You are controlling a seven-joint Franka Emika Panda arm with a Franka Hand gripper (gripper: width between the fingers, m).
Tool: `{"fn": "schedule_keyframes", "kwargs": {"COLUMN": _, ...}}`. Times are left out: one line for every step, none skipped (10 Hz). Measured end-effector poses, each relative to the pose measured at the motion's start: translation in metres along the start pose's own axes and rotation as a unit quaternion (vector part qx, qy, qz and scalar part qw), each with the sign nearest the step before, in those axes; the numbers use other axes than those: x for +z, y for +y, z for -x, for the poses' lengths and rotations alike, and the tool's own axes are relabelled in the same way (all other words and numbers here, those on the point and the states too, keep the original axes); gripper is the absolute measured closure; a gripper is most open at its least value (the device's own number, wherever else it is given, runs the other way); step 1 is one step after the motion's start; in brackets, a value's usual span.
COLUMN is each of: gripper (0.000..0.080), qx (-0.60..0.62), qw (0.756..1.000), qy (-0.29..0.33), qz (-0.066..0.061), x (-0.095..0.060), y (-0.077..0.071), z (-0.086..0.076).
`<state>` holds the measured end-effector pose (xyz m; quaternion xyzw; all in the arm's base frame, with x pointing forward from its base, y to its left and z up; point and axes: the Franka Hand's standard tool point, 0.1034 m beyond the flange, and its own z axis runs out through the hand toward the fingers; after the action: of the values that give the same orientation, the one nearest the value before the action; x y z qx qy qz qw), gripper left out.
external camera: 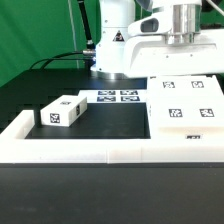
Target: Assemble cabinet
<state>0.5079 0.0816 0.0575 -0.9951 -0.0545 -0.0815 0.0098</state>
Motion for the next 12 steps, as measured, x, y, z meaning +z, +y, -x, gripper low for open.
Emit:
{"fn": "schedule_keyframes", "kwargs": {"gripper": 0.0795, "qx": -0.001, "qw": 1.0, "qy": 0.0, "qz": -0.001, "x": -0.005, "y": 0.0, "z": -0.002}}
{"fn": "schedule_keyframes", "kwargs": {"gripper": 0.0795, "qx": -0.008, "qw": 1.0, "qy": -0.003, "qz": -0.002, "x": -0.015, "y": 0.001, "z": -0.006}}
{"fn": "schedule_keyframes", "kwargs": {"gripper": 0.0795, "qx": -0.012, "qw": 1.0, "qy": -0.004, "qz": -0.003, "x": -0.026, "y": 0.002, "z": -0.013}}
{"fn": "schedule_keyframes", "kwargs": {"gripper": 0.0795, "qx": -0.012, "qw": 1.0, "qy": -0.009, "qz": -0.004, "x": -0.033, "y": 0.003, "z": -0.017}}
{"fn": "schedule_keyframes", "kwargs": {"gripper": 0.0795, "qx": -0.012, "qw": 1.0, "qy": -0.02, "qz": -0.006, "x": -0.039, "y": 0.002, "z": -0.022}}
{"fn": "schedule_keyframes", "kwargs": {"gripper": 0.0795, "qx": -0.012, "qw": 0.999, "qy": -0.031, "qz": -0.008, "x": -0.043, "y": 0.001, "z": -0.026}}
{"fn": "schedule_keyframes", "kwargs": {"gripper": 0.0795, "qx": -0.013, "qw": 0.999, "qy": -0.039, "qz": -0.009, "x": -0.044, "y": 0.0, "z": -0.028}}
{"fn": "schedule_keyframes", "kwargs": {"gripper": 0.0795, "qx": -0.013, "qw": 0.999, "qy": -0.042, "qz": -0.01, "x": -0.046, "y": -0.001, "z": -0.029}}
{"fn": "schedule_keyframes", "kwargs": {"gripper": 0.0795, "qx": -0.013, "qw": 0.999, "qy": -0.044, "qz": -0.009, "x": -0.044, "y": -0.001, "z": -0.027}}
{"fn": "schedule_keyframes", "kwargs": {"gripper": 0.0795, "qx": -0.013, "qw": 0.999, "qy": -0.045, "qz": -0.009, "x": -0.044, "y": -0.001, "z": -0.027}}
{"fn": "schedule_keyframes", "kwargs": {"gripper": 0.0795, "qx": -0.013, "qw": 0.999, "qy": -0.045, "qz": -0.009, "x": -0.044, "y": -0.001, "z": -0.027}}
{"fn": "schedule_keyframes", "kwargs": {"gripper": 0.0795, "qx": -0.013, "qw": 0.999, "qy": -0.045, "qz": -0.009, "x": -0.044, "y": 0.0, "z": -0.027}}
